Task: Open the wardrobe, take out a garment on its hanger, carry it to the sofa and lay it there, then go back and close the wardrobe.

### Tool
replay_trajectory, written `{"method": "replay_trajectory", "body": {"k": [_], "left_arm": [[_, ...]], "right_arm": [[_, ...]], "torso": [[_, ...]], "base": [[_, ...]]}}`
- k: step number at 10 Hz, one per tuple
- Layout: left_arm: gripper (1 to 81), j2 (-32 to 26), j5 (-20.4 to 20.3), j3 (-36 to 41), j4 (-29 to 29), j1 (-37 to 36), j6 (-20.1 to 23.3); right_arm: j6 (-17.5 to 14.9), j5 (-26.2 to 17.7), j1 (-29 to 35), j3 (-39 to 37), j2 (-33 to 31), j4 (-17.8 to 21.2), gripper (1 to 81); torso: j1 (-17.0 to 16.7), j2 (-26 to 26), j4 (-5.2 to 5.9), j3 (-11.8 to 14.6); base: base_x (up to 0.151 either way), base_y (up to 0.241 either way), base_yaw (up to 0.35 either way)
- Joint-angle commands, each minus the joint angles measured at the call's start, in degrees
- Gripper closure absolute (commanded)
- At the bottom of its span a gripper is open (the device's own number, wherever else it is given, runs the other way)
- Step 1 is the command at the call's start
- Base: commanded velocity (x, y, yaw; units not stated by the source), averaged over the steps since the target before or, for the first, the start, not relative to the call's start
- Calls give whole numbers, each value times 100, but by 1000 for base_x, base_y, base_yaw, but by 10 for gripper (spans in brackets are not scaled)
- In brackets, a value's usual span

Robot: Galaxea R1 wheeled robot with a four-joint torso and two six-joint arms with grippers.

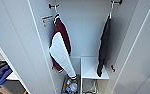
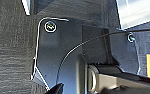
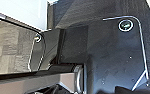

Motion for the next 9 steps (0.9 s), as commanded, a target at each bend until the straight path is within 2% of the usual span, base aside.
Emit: {"method": "replay_trajectory", "body": {"k": [1,4,7,9], "left_arm": [[10,592,395,-723,283,216,91],[10,830,325,-917,467,471,152],[10,971,316,-1032,485,507,152],[10,1032,369,-1049,485,507,205]], "right_arm": [[-3,-805,-46,-259,275,-74,10],[5,-1070,-64,-312,407,-57,10],[-3,-1517,14,-373,670,-57,10],[-3,-1659,50,-549,820,-57,10]], "torso": [[0,0,0,0],[-2,-5,0,4],[-6,-6,0,6],[-11,-9,0,6]], "base": [[0,0,0],[0,0,0],[0,0,0],[0,0,0]]}}
